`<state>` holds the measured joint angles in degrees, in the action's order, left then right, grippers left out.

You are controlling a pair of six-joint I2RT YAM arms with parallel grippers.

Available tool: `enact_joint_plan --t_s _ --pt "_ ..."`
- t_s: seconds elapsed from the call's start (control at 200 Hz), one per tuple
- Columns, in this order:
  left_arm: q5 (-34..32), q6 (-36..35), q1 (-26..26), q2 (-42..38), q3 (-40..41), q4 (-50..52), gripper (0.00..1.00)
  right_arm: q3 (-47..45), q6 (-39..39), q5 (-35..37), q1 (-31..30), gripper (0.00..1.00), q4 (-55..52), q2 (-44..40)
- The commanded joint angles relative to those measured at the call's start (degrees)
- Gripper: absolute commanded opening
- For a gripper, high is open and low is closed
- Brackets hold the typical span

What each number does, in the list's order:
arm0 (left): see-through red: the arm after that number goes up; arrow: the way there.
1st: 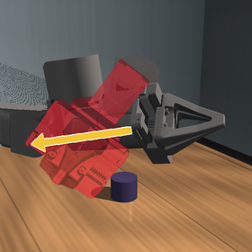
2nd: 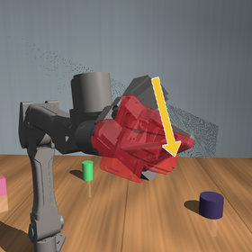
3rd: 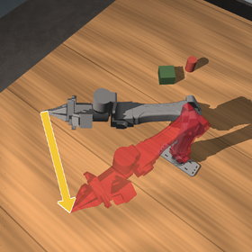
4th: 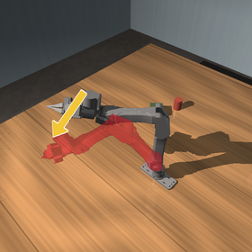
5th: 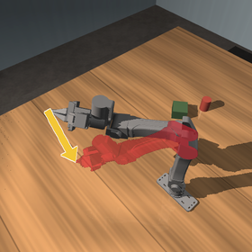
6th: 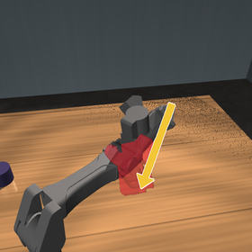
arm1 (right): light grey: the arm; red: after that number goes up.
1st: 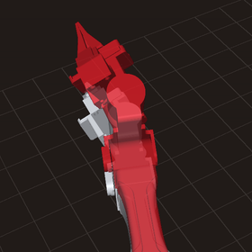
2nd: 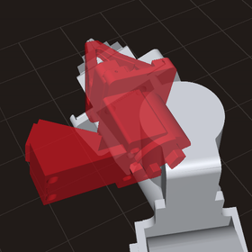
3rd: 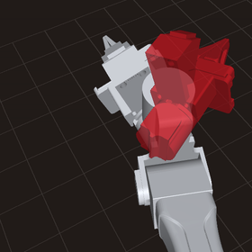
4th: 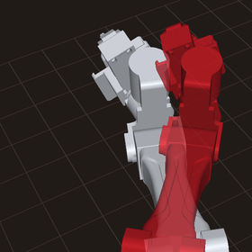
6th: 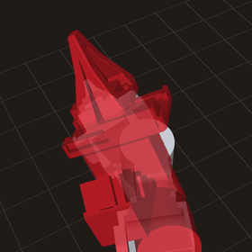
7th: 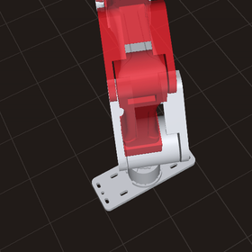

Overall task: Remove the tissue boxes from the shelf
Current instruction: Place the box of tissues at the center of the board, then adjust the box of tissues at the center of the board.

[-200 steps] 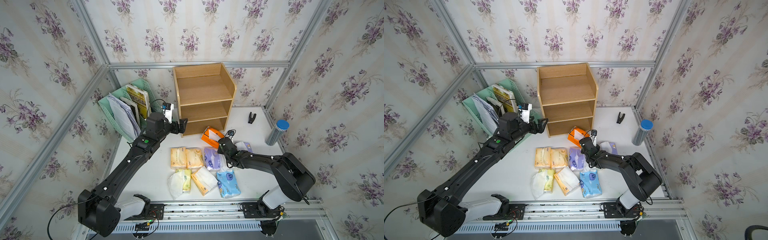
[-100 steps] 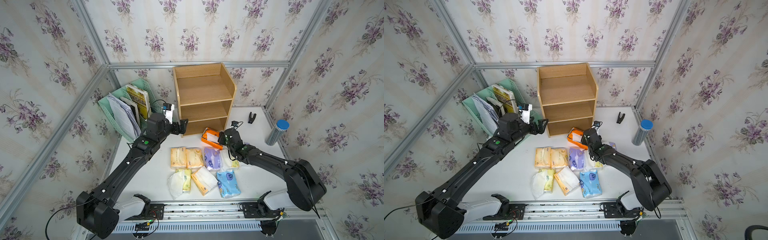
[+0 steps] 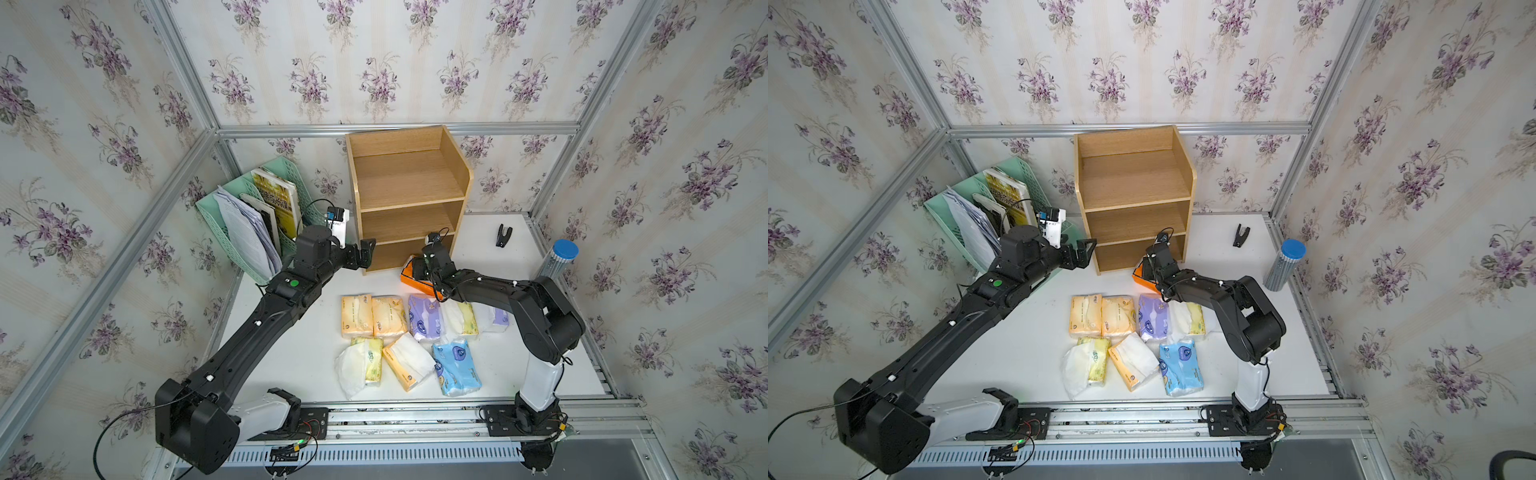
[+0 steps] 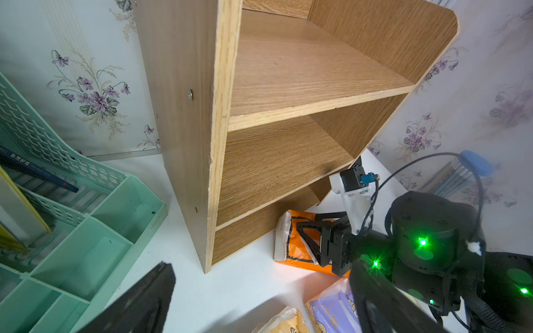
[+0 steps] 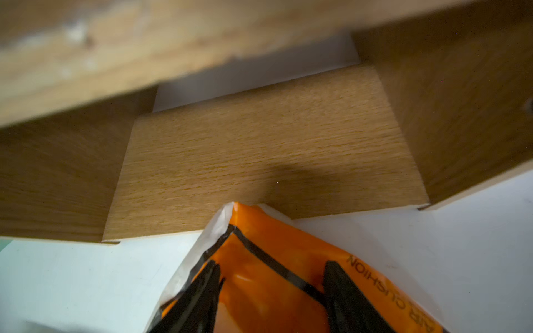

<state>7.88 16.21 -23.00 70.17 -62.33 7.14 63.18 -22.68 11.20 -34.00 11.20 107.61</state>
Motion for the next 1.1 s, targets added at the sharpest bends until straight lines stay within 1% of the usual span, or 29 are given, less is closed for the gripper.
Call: enact_joint_plan --t_s 0.0,0.11,0.25,0.345,0.395,0.465,0.59,0.6,0.615,0.62,0.625,0.64,0.704,0.814,0.899,0.914,0.989,1.099 --pt "-0.61 -1.37 0.00 0.46 0.07 0.01 0.99 -0.32 3.61 -7.08 -0.02 0.61 2.95 0.45" --pt "-0.25 -1.16 0.05 1.32 -0.47 0.14 0.99 -0.56 5.89 -11.01 -0.07 0.59 2.34 0.67" --pt "-0.21 -0.99 0.03 1.72 -0.89 0.07 0.99 -3.20 8.36 -13.89 -0.37 0.56 2.98 -1.22" --pt "-0.66 -1.12 -0.01 1.64 -1.13 0.24 0.99 -5.74 9.35 -13.77 -0.38 0.56 4.37 -3.31" --pt "-0.91 -1.29 -0.03 1.60 -1.21 0.33 0.99 -6.47 9.75 -13.02 -0.36 0.58 4.57 -4.44" --pt "-1.56 -1.44 -0.04 1.64 -1.35 0.33 0.99 -6.49 9.67 -11.00 -0.37 0.63 3.84 -5.95" --pt "-5.14 -2.35 0.03 1.58 -1.27 0.51 0.99 -7.06 9.31 -6.46 -0.36 0.80 3.94 -10.38" --pt "-5.63 -2.37 0.01 1.53 -1.23 0.47 0.99 -7.03 9.32 -6.04 -0.37 0.82 3.86 -10.73" --pt "-6.39 -2.48 0.00 1.40 -1.17 0.47 0.99 -7.10 9.20 -5.50 -0.37 0.93 3.84 -11.48" --pt "-6.70 -2.53 -0.01 1.34 -1.15 0.49 0.99 -7.10 9.20 -5.50 -0.37 0.93 3.84 -11.48" --pt "-6.98 -2.60 -0.02 1.31 -1.14 0.50 0.99 -7.17 9.11 -4.96 -0.37 0.97 3.81 -11.99" --pt "-7.74 -2.83 0.00 1.16 -1.02 0.43 0.99 -7.31 8.94 -3.90 -0.39 0.99 3.78 -12.66" --pt "-11.31 -3.78 0.13 0.10 -0.22 -0.15 0.99 -8.68 8.79 -0.58 -0.37 1.00 4.24 -16.12" --pt "-14.41 -5.10 1.61 -2.55 2.31 -2.07 0.99 -13.82 8.52 10.69 0.04 1.00 7.47 -24.09" --pt "-15.68 -5.04 3.94 -4.12 3.88 -1.55 0.99 -19.17 8.24 15.57 2.33 1.00 10.23 -31.20" --pt "-15.37 -5.11 4.52 -4.37 4.17 -1.51 0.99 -20.02 8.12 15.81 4.73 1.00 10.40 -32.41" --pt "-15.36 -6.59 6.57 -5.91 7.87 -3.67 0.99 -23.80 8.81 13.00 10.81 1.00 10.15 -37.93" --pt "-20.58 -9.81 7.64 -8.56 15.57 -10.15 0.99 -29.56 10.46 15.38 18.79 1.00 10.08 -43.74"
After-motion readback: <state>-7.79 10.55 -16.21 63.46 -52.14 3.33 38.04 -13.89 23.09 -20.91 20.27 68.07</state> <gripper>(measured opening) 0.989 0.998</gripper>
